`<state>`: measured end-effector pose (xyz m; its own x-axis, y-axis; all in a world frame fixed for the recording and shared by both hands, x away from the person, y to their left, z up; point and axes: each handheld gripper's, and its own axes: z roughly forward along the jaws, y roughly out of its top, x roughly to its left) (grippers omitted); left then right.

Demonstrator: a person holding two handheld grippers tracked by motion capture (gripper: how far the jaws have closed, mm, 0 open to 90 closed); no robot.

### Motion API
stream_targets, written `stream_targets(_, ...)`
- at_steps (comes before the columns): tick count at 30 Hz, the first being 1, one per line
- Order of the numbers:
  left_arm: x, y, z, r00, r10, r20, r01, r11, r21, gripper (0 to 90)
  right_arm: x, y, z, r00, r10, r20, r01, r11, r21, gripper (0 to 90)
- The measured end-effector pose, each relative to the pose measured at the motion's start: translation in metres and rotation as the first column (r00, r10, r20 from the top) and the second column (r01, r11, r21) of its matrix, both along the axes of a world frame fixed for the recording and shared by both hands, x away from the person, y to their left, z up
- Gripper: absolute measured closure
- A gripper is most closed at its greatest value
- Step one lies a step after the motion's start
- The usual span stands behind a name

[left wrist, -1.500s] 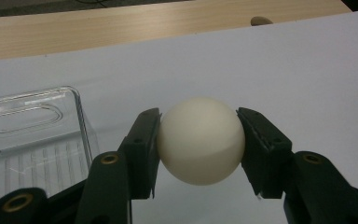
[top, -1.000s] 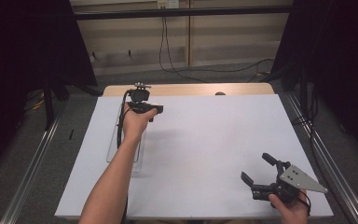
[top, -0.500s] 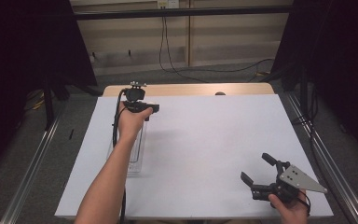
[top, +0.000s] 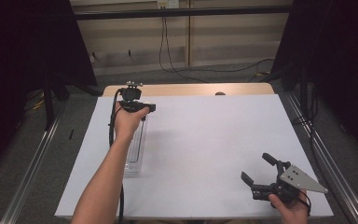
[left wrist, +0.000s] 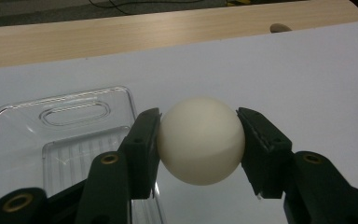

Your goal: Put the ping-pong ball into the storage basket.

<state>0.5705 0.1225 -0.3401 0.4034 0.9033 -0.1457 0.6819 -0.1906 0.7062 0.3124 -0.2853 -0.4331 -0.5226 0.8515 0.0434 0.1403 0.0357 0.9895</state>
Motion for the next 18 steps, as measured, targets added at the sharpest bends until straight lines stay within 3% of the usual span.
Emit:
stream_targets(4, 0.0, 0.006, 0.0, 1.0, -0.001, -0.007, 0.002, 0.9998, 0.021, 51.2, 0.0, 0.001, 0.0, 1.0, -0.002, 0.003, 0.002, 1.0, 0.001, 1.2)
stream_targets(11, 0.001, 0.01, -0.002, 0.9998, 0.018, 0.0, -0.018, 0.9998, 0.01, 51.2, 0.0, 0.001, 0.0, 1.0, -0.005, -0.001, 0.005, 1.0, 0.0, 1.2)
stream_targets(13, 0.001, 0.013, -0.001, 1.0, 0.001, -0.006, -0.001, 0.9995, 0.033, 51.1, 0.0, 0.001, 0.0, 1.0, -0.002, 0.002, 0.002, 1.0, 0.0, 1.2)
stream_targets(18, 0.001, 0.015, -0.004, 0.9996, 0.03, 0.001, -0.03, 0.9994, 0.017, 51.2, 0.0, 0.001, 0.0, 1.0, -0.005, 0.001, 0.005, 1.0, 0.003, 1.2)
